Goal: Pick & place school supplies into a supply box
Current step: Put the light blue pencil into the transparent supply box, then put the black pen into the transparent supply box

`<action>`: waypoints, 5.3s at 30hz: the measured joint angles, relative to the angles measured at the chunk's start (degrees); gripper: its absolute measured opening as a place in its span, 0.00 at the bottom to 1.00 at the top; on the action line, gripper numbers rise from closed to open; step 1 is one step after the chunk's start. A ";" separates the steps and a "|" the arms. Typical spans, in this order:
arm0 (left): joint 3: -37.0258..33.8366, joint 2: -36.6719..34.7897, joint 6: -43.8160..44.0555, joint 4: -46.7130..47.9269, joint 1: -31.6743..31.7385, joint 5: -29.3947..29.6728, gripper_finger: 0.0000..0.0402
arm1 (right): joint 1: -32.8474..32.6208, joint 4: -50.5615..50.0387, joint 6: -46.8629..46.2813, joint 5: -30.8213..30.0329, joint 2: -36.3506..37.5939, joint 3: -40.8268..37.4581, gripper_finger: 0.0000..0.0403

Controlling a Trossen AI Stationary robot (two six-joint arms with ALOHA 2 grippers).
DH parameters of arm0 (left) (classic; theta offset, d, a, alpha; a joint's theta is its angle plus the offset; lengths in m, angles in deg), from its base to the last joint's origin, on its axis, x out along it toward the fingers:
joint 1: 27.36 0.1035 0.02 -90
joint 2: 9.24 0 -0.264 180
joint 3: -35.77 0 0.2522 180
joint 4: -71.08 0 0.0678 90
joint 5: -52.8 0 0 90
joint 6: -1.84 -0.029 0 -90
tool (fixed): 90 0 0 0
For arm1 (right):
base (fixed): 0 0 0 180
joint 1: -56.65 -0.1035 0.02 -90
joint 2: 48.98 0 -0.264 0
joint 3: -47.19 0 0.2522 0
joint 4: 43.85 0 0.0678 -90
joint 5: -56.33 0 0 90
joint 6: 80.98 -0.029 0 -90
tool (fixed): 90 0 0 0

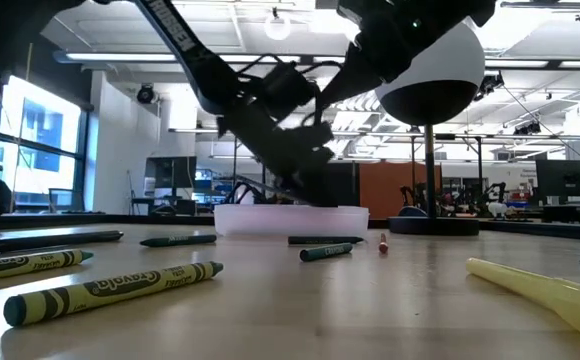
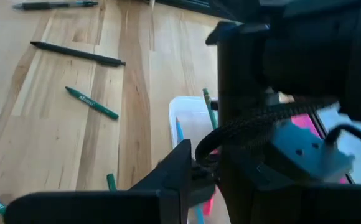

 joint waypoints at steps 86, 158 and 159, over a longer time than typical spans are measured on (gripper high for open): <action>-35.36 -27.64 108.03 36.84 -56.68 43.91 0.24 | -10.28 -6.58 -6.33 -7.37 10.11 -3.45 0.15; -20.69 -26.58 96.61 47.00 -32.33 32.55 0.24 | -10.23 -3.44 -3.45 -7.19 10.12 -3.72 0.15; -20.35 -26.58 96.61 46.83 -32.39 32.37 0.24 | -10.23 -3.44 -3.45 -7.19 10.12 -3.72 0.15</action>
